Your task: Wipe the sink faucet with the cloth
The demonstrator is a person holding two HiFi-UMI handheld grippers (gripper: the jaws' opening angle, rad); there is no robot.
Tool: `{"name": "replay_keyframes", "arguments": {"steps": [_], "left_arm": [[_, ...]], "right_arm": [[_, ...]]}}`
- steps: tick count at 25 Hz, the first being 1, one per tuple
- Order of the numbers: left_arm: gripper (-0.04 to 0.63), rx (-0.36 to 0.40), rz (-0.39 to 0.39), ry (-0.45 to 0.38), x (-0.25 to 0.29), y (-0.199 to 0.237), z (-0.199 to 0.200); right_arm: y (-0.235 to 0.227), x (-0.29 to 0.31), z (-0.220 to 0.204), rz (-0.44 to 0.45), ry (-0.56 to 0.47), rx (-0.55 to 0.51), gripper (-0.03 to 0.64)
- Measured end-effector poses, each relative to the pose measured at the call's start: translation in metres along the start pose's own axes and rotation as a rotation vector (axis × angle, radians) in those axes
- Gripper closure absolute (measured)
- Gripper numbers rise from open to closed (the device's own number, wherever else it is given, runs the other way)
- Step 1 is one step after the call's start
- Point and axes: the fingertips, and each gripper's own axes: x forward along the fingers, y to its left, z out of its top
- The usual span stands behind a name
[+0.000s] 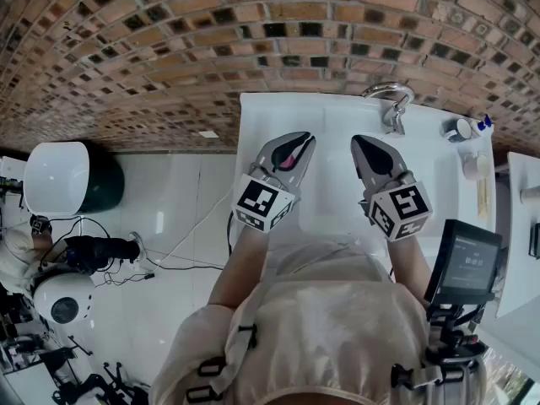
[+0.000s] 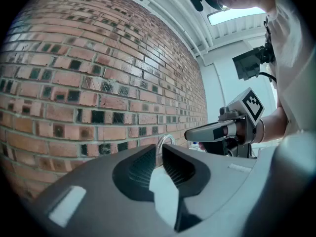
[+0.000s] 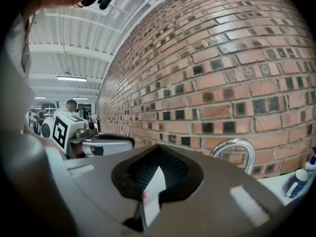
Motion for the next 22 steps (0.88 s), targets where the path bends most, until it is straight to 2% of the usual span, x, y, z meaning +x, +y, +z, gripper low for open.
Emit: {"name": "replay_keyframes", "arguments": {"steps": [2,6,12,17,22], "left_arm": [[0.525,-0.008,0.011,0.021,-0.002,0.005,-0.01],[0.472,-0.024,0.046,0.077,-0.009,0.022,-0.038],[0.361,-0.05,0.084,0.289,-0.027,0.038,-0.116],[0.336,-0.103,0.13,0.443,-0.044,0.049,-0.178],[0.336,-0.152,0.15,0.523,-0.049,0.059,-0.219]], "right_arm": [[0.002,0.002,-0.005,-0.001,0.014,0.002,0.63],[0.006,0.013,-0.017,0.007,0.038,0.017,0.63],[0.012,0.028,-0.043,0.035,0.1,0.058,0.63],[0.013,0.04,-0.068,0.053,0.153,0.094,0.63],[0.011,0.05,-0.087,0.062,0.195,0.121,0.63]]}}
